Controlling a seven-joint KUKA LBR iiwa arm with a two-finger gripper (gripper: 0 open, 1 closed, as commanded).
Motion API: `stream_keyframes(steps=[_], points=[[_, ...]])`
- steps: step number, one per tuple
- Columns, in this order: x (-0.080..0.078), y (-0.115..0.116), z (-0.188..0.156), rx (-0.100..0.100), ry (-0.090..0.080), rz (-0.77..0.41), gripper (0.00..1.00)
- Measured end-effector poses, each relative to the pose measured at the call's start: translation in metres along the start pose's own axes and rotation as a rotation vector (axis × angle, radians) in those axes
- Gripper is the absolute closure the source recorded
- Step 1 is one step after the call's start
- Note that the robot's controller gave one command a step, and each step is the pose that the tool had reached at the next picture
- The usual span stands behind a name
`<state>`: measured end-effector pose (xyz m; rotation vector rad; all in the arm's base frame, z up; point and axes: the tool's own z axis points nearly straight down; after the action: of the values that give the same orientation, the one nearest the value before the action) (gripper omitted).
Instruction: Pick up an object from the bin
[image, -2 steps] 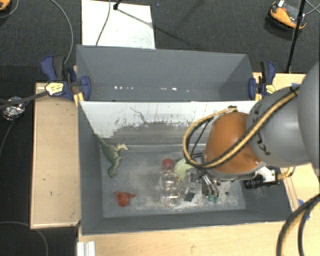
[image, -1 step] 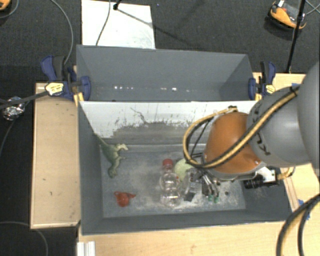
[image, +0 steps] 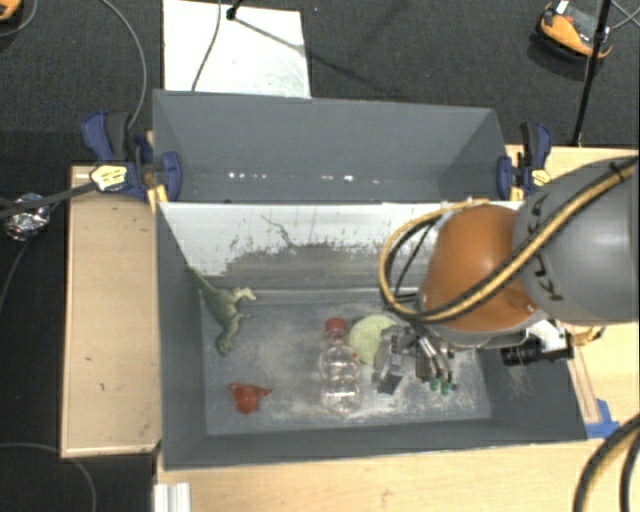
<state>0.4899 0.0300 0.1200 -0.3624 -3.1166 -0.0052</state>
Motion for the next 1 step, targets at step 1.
stream_keyframes(steps=[1], points=[[-0.0114,-0.0037,-0.0627,-0.001,-0.007,-0.096,1.0]])
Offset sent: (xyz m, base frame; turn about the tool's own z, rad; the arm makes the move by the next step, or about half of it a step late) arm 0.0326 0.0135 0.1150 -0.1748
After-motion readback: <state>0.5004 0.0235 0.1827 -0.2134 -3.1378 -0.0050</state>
